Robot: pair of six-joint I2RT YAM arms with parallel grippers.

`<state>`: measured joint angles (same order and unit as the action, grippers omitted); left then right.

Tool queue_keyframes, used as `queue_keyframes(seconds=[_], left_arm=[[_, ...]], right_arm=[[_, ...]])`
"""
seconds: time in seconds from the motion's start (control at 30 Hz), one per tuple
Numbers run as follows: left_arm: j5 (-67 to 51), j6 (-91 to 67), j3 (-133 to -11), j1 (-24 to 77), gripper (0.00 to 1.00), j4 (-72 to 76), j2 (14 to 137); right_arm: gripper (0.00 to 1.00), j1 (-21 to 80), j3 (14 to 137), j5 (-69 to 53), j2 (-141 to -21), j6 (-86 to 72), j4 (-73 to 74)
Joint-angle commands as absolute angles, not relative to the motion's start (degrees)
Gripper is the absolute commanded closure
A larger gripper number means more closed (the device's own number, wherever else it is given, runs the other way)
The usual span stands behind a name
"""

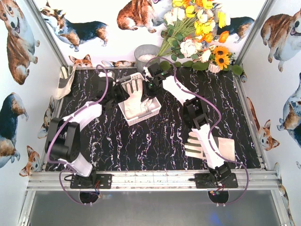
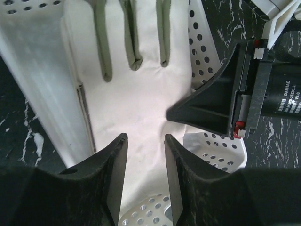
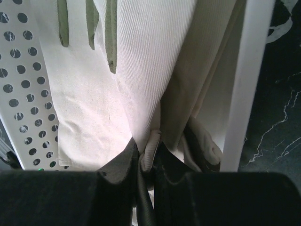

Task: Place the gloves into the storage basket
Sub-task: Place the glove in the bin.

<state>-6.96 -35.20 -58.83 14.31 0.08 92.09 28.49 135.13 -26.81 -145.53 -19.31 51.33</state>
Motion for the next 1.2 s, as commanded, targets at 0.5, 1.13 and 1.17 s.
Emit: queue_keyframes(seconds=[0.5,1.13,1.17], left_arm=[[-6.06,-33.20,-65.40,15.99,0.78,-2.98,109.27],[-5.83,-33.69,-62.91,16.47,0.78,-3.89,108.19],[-5.95,-33.71,-63.03,16.52,0.77,-3.87,108.00]], right_arm=[[0.74,29.79,142.20,-25.58,-144.42,-11.48,54.62],[0.48,27.38,133.26,-19.29,-122.26,-12.18,51.41],[0.48,27.19,131.95,-19.21,-120.97,-12.49,51.11]])
